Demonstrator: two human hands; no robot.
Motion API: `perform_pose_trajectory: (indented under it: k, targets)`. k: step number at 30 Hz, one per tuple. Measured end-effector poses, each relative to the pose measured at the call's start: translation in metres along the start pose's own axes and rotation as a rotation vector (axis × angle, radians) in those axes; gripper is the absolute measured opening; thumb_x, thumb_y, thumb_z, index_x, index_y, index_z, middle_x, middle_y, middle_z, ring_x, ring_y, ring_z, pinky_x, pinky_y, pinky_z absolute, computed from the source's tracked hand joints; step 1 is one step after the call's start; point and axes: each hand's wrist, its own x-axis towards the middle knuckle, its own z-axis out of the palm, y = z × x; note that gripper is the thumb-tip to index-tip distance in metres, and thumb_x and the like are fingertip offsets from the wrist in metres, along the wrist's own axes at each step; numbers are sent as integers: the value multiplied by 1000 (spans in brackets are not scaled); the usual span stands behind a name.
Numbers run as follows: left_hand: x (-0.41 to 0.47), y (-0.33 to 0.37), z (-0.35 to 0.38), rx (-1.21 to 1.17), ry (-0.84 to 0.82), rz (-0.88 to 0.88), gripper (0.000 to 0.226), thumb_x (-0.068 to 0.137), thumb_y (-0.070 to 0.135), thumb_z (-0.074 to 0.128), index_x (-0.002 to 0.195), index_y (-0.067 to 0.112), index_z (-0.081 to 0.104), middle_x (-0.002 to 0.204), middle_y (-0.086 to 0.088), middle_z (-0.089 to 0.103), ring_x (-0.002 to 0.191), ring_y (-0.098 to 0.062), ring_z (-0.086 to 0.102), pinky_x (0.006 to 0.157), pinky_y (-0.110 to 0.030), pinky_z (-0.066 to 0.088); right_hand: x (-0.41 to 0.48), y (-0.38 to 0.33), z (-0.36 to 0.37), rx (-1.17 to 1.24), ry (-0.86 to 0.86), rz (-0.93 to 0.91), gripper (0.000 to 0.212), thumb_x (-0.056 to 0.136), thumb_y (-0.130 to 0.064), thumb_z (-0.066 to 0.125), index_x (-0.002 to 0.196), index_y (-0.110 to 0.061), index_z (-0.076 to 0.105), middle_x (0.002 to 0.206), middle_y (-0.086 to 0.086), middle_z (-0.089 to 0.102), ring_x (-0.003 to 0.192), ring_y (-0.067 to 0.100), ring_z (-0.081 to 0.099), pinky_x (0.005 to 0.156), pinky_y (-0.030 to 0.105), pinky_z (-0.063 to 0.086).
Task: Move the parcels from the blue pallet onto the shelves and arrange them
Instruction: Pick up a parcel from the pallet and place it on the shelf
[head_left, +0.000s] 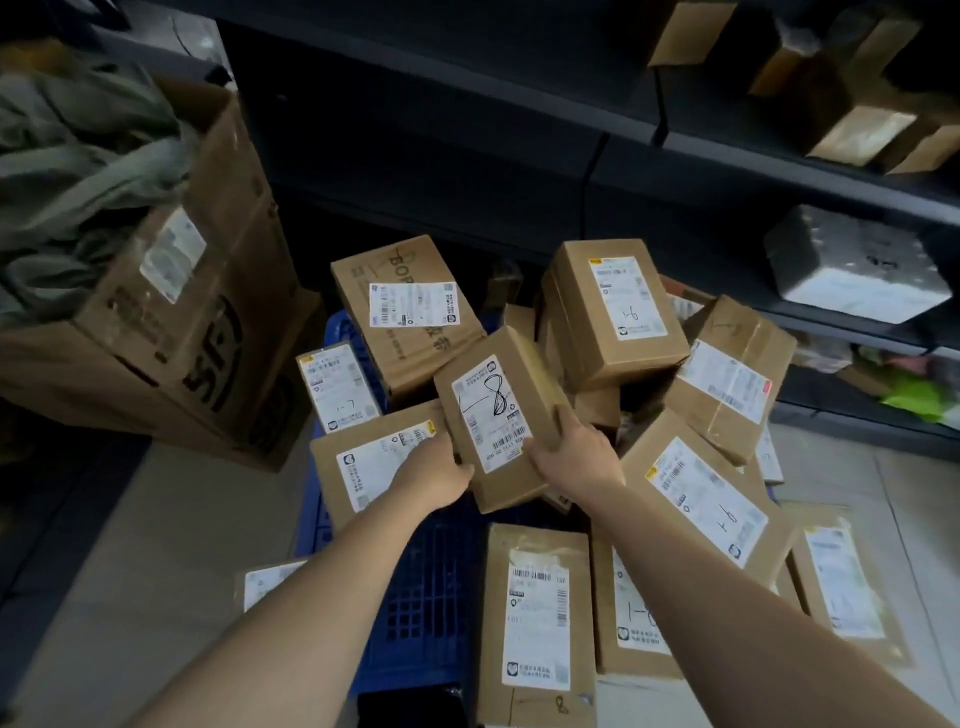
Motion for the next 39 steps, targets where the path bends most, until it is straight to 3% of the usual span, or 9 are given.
perform_pose_trajectory:
  k: [3,5,7,10,14,21,27,32,39]
  targets:
    - [13,4,9,-374,-15,-115,38,97,19,50,136,18,46,138,-2,53,125,-24,50,102,-33,40,4,4,9,37,56,4,52,91,-47,54,134,-20,43,118,7,59,115,29,52,87,39,47]
    - [15,9,12,-571,-7,-216,25,97,14,50,122,17,54,134,-3,56,121,-23,51,104,-40,43,3,5,11,59,79,1,45,90,-47,54,128,-22,47,113,3,62,110,28,54,83,37,48]
    - [12,14,12,-635,12,-259,14,95,9,51,103,18,57,127,-3,59,117,-24,53,101,-41,45,0,5,9,71,88,-5,38,90,-47,52,120,-23,50,107,1,65,104,28,57,80,38,51]
    - [2,17,9,-702,23,-279,14,96,9,51,105,17,57,123,-3,60,111,-22,55,93,-36,47,-9,2,1,88,99,0,38,90,-49,48,117,-24,53,102,-1,66,97,27,60,77,39,54]
    - [-15,24,2,-741,23,-295,23,97,14,52,120,14,55,123,-5,61,108,-22,58,93,-39,51,-24,-2,-12,124,114,38,40,89,-51,46,116,-23,57,98,-1,67,96,25,59,77,39,54]
    - [-43,38,-13,-810,2,-302,19,98,16,52,116,22,50,123,-6,60,109,-28,59,82,-42,55,-47,-7,-27,182,130,80,42,91,-53,45,118,-24,59,94,-3,66,92,23,59,78,37,53]
    - [-64,47,-26,-832,-21,-209,50,98,15,52,141,36,37,125,-1,58,110,-25,59,77,-41,57,-68,-9,-36,324,167,71,41,97,-43,47,128,-18,53,96,-4,61,88,19,55,77,33,48]
    - [-82,51,-39,-797,63,-94,63,97,15,54,147,41,27,140,8,49,121,-18,51,100,-45,47,-86,-12,-38,468,183,17,55,97,-40,46,149,-32,29,123,-6,61,100,15,56,89,35,49]
    - [-119,61,-61,-815,244,-7,65,96,11,55,146,44,30,143,10,47,126,-15,47,106,-48,41,-105,-30,-51,682,175,-66,58,97,-39,50,150,-33,28,132,-9,54,120,14,51,102,40,45]
